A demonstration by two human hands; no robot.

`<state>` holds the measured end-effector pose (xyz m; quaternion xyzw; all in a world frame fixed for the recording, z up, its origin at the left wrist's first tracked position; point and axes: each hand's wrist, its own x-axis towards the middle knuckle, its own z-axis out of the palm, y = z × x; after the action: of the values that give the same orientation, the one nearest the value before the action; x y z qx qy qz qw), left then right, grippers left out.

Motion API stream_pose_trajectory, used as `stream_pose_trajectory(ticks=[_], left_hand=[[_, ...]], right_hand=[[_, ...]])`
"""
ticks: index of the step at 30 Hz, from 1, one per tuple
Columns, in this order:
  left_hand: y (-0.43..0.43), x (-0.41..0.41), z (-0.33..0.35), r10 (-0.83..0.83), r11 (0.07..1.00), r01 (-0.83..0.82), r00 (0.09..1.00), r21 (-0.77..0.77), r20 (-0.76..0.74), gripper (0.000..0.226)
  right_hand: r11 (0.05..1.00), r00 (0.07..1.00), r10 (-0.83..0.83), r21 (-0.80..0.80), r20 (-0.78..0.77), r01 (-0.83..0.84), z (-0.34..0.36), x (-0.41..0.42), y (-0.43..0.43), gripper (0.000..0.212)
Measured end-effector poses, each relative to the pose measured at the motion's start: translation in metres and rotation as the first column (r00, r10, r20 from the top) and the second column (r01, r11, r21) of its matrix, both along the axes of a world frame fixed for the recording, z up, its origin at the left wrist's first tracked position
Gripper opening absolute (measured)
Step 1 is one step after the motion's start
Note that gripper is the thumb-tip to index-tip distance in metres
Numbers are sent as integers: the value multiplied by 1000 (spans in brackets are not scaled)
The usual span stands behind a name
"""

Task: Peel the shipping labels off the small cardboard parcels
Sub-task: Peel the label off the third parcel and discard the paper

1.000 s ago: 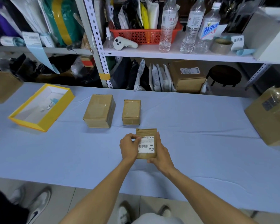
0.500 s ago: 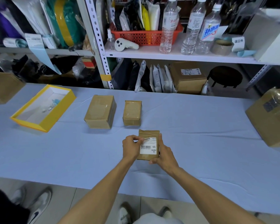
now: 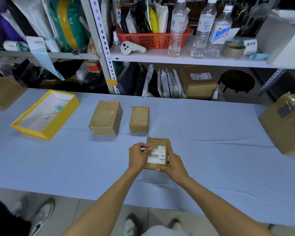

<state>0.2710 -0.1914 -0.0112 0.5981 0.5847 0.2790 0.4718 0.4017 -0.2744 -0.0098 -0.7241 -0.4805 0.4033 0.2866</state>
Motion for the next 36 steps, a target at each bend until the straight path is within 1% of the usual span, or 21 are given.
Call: stream_pose_trajectory(ticks=[4, 8, 11, 21, 24, 28, 30, 33, 36], left_hand=[[0, -2, 0, -7, 1000, 7, 1000, 0, -24, 11], [3, -2, 1, -28, 1000, 28, 998, -6, -51, 13], [4, -1, 1, -55, 998, 55, 996, -6, -64, 13], [3, 1, 0, -94, 995, 93, 993, -23, -70, 17], [2, 1, 0, -79, 997, 78, 995, -13, -55, 14], [-3, -2, -3, -72, 997, 72, 997, -25, 21, 11], [-6, -3, -4, -44, 999, 44, 999, 5, 28, 12], [-7, -2, -7, 6, 995, -9, 1000, 98, 31, 10], [-6, 1, -4, 1, 997, -4, 999, 76, 39, 8]], right_hand=[[1000, 999, -4, -16, 38, 4, -1, -2, 2, 125], [1000, 999, -8, -26, 53, 9, 0, 0, 2, 123], [999, 998, -1, -34, 68, 3, 2, 1, 2, 125], [999, 996, -11, -42, 91, 15, 6, 2, 1, 125], [999, 997, -9, -34, 76, 12, 6, 3, -1, 124], [1000, 997, 3, -26, 72, -2, 6, 3, 1, 120], [999, 996, 17, -30, 86, -14, 3, 2, 2, 122], [998, 995, 25, -52, 98, -20, 0, 1, 2, 128], [998, 995, 18, -60, 95, -12, 0, 1, 4, 127]])
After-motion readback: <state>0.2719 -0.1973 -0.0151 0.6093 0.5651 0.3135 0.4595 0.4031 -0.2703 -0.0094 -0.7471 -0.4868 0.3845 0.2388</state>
